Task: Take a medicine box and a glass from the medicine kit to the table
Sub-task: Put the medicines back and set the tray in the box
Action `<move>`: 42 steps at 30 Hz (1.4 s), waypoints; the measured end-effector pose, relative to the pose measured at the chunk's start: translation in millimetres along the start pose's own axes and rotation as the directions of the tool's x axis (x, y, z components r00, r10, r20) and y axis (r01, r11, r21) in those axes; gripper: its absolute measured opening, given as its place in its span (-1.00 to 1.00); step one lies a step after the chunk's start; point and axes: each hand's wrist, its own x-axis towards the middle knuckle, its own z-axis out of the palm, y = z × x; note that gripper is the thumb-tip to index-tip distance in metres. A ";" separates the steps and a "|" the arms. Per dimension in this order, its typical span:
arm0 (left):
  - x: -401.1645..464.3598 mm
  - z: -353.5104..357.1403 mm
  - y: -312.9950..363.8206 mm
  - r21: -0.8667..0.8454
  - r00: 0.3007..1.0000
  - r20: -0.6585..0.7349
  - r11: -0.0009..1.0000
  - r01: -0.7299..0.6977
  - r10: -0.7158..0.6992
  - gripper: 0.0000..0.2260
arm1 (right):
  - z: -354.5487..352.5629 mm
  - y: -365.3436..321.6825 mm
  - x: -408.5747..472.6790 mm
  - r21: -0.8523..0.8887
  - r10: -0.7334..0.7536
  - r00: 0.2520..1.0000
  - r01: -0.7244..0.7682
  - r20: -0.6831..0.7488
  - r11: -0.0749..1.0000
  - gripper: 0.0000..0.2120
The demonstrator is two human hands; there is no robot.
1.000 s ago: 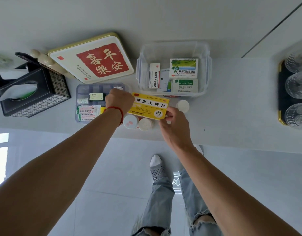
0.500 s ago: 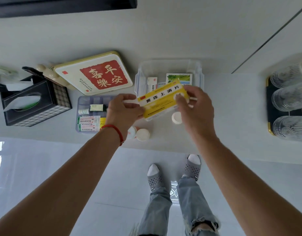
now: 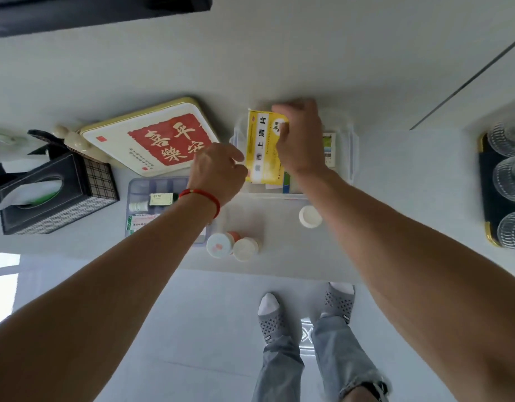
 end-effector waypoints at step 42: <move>-116.3 27.7 -102.9 0.219 0.943 0.304 0.954 -0.205 0.133 -0.36 | 6.1 -11.9 -187.6 -0.342 -0.083 0.760 0.384 0.645 0.857 -0.42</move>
